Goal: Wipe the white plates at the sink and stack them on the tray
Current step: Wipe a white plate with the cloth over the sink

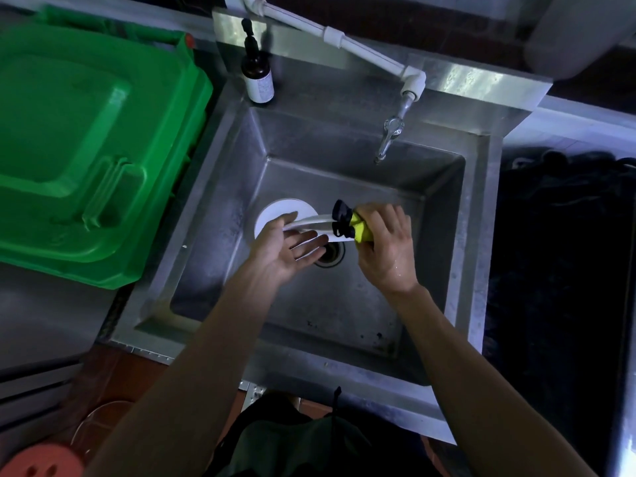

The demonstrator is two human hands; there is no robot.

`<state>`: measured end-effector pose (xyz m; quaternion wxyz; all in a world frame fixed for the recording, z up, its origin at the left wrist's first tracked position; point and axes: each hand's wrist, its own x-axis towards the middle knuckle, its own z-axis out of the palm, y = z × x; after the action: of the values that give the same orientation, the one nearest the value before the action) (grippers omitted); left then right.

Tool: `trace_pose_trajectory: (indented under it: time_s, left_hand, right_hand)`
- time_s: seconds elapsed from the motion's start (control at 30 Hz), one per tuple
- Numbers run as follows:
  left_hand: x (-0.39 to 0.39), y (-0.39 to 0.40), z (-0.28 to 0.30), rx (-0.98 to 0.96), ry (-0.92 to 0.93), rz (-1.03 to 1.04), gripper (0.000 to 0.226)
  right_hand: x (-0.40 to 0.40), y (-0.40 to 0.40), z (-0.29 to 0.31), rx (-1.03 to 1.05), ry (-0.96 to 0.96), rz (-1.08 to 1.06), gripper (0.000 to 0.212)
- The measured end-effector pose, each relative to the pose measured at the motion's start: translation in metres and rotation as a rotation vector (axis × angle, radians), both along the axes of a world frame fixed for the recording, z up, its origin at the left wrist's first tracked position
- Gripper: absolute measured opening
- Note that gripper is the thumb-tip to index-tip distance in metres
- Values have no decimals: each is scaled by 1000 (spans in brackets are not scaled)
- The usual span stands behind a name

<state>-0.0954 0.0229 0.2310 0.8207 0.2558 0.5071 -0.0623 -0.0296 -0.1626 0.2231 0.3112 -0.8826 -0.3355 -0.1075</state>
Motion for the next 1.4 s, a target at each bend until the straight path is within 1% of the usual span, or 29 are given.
trace_pose_trajectory:
  time_s: [0.03,0.07,0.2,0.27,0.4,0.5,0.6,0.7,0.73,0.83,0.97,1.03,1.13,1.23,1.3,1.4]
  left_hand:
    - [2,-1,1,-10,-7,38,24]
    - [2,-1,1,-28,-19,71,18]
    - [1,-4,-1,-58,-63,160,13]
    - [2,-2,-1,-17,-51,158,18]
    - [5,-2,-1,74,-12,168,36]
    - [4,-2,0,112,-26,155,35]
    - [1,-2,1,107,-31,172,38]
    - [-4,-3,0,159,-31,170,39]
    - [-5,-3,-1,183,-36,155,40]
    - [-11,-5,-5,239,-68,85,42]
    - [-16,-8,-8,250,-138,0,40]
    - [-18,-9,-8,259,-173,-17,39]
    - [-22,-9,-6,253,-231,11,41]
    - [-23,-8,-3,224,-256,48,40]
    - [-22,-11,-2,219,-261,55,38]
    - [-20,-14,-2,198,-241,102,35]
  right_hand:
    - [-1,-1,-1,-6,1,9,40]
    - [-3,-3,-3,-12,5,18,38]
    - [-7,-11,-9,-43,67,58,40]
    - [-9,-14,-13,-86,105,74,39]
    - [-18,-19,-22,-132,202,87,37]
    - [-24,-18,-23,-137,271,97,35]
    - [-24,-16,-20,-96,341,91,37]
    - [-21,-12,-15,-20,450,48,52]
    - [-20,-9,-12,12,482,30,55]
    - [-17,6,-4,89,568,-12,52]
    - [-15,28,3,130,710,-27,57]
    - [-17,35,6,133,752,-26,62]
    - [-21,37,7,117,726,16,64]
    - [-28,38,5,28,602,57,58]
    - [-34,39,5,0,534,39,53]
    - [-43,41,7,0,496,9,49]
